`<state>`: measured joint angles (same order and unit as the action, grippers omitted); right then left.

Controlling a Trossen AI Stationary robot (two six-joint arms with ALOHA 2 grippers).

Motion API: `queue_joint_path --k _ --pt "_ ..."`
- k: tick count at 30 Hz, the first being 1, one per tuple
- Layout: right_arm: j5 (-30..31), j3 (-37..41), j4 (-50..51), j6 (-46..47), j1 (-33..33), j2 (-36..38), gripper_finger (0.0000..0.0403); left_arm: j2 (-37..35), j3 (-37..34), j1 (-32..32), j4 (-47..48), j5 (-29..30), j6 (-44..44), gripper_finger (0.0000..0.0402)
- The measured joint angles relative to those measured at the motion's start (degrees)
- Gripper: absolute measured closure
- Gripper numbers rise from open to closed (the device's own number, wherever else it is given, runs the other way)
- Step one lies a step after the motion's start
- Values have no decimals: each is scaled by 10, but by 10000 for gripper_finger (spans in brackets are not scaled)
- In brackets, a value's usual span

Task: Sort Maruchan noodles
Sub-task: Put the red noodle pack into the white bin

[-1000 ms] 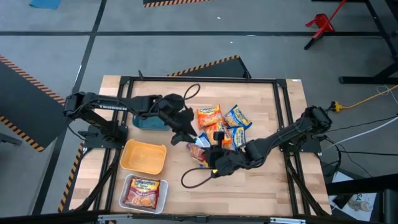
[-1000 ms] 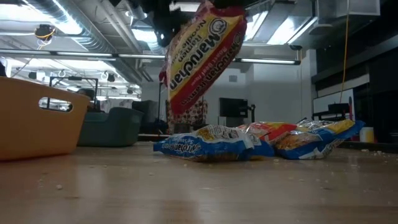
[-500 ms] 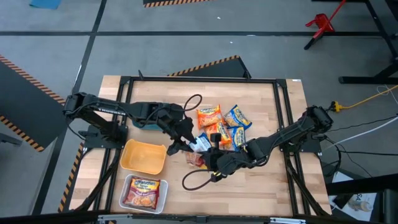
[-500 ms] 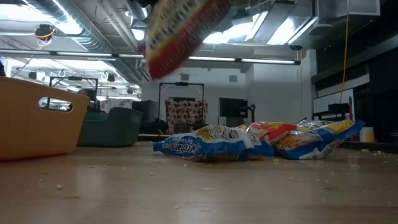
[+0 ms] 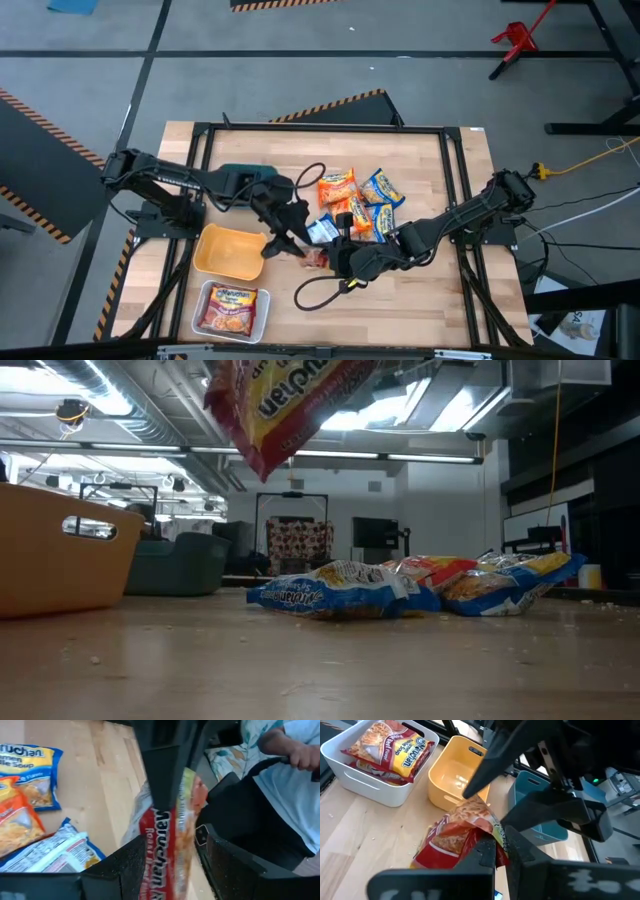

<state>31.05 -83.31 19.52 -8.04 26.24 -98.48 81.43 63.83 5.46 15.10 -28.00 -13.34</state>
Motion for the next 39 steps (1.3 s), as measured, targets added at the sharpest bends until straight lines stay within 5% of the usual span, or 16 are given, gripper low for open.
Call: queue_joint_path --k 9,26,39 --pt "35 0 -9 -32 0 -1 403 17 0 3 -45 2 -27 201" --pt "33 1 -22 -58 -3 -2 403 108 0 16 -181 -99 -43 202" --pt "37 1 -20 -76 -3 -2 392 108 0 18 -204 -78 -42 253"
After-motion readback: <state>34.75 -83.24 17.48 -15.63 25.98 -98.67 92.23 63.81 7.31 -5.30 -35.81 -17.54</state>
